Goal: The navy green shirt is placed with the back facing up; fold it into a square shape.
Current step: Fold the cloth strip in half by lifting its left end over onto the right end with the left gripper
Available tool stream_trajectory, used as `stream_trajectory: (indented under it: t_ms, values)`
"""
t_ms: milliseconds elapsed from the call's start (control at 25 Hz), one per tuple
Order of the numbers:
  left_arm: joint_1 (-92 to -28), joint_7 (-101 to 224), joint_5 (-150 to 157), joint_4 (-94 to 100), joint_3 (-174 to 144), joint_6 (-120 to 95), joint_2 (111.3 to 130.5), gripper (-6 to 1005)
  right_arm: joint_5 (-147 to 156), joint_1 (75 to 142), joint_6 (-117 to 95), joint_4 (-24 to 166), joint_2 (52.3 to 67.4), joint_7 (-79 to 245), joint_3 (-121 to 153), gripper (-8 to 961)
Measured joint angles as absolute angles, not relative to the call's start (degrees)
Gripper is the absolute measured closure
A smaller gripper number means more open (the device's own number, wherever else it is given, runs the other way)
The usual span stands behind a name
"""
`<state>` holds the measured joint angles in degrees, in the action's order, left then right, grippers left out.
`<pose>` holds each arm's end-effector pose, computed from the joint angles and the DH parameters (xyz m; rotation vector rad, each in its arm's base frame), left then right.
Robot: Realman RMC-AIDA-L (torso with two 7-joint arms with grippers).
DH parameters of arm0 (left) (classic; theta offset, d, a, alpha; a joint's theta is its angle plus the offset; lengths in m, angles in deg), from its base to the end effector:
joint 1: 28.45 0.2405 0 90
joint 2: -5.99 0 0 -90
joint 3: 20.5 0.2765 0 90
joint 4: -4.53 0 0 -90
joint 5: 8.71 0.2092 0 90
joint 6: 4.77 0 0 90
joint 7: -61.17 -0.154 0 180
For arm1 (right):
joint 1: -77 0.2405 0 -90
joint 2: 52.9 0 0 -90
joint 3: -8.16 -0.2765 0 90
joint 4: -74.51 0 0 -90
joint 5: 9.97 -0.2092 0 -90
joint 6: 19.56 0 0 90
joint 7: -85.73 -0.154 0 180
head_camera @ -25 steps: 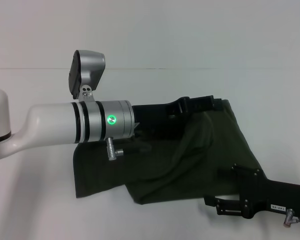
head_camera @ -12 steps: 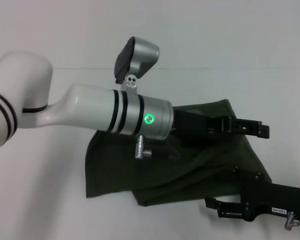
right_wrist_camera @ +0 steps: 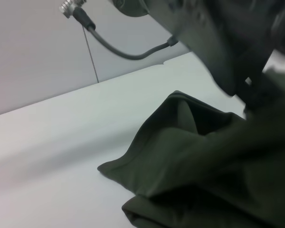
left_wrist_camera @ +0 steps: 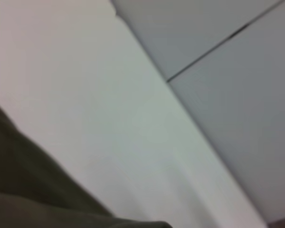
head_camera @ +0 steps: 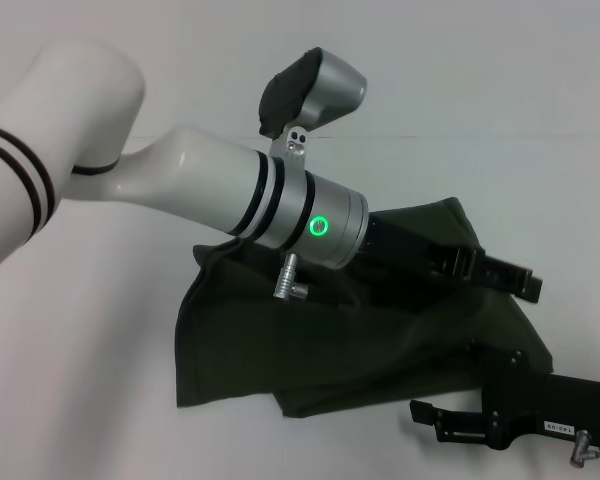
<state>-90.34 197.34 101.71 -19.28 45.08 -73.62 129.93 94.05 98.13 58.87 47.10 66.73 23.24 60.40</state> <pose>-0.0870 0.3989 -0.1412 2.6640 1.4317 0.3418 0.3248 0.2878 -0.0689 -2.6777 0.6171 0.5980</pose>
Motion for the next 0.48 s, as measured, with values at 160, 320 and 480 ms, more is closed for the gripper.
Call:
stream_trajectory:
  t_ms: [160,320,480]
  values:
    - [-90.3,201.1,106.3,-23.4,47.6,-73.9,129.88,95,94.1,98.0,58.9,47.1,66.71,23.3,60.4,26]
    - [-89.7,201.9,107.0,-25.8,47.7,-74.4,129.55,95,94.2,98.0,58.8,47.1,66.71,23.3,60.5,26]
    - [-89.2,201.7,106.5,-26.5,46.3,-75.1,128.76,96,94.3,97.6,58.8,47.0,66.71,23.3,60.6,25]
